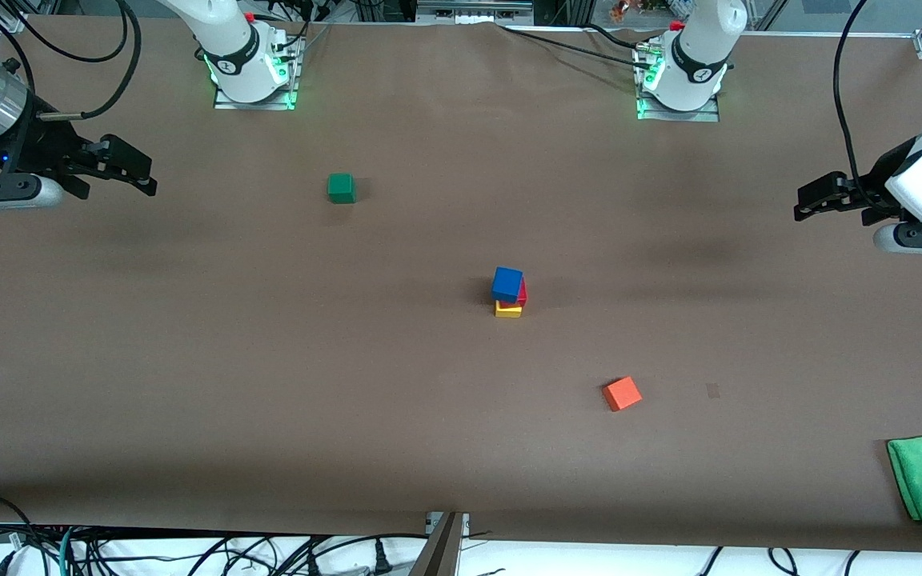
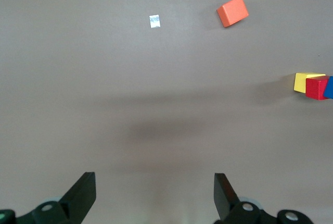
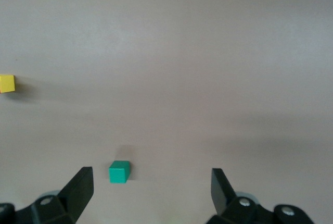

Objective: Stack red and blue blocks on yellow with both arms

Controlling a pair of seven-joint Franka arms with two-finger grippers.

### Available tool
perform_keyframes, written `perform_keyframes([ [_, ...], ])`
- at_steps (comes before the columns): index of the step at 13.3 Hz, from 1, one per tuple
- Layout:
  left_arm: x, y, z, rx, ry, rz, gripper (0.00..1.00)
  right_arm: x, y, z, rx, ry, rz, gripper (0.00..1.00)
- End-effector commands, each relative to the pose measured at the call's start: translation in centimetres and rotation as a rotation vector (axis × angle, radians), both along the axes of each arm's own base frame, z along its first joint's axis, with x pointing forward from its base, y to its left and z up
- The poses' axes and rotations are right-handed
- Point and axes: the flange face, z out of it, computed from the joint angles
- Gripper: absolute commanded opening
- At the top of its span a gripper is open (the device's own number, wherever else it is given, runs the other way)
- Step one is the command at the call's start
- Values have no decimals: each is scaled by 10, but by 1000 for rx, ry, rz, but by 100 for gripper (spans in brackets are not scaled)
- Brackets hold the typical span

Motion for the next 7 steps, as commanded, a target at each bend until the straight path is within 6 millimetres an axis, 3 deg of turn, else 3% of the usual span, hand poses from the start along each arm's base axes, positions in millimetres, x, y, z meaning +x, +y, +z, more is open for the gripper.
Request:
perform_keyframes([
  [1, 7, 0, 5, -15, -13, 11, 100, -1, -1, 5, -20, -10, 23, 100],
  [7, 7, -1, 5, -18, -12, 11, 100, -2, -3, 6, -31, -6, 55, 100],
])
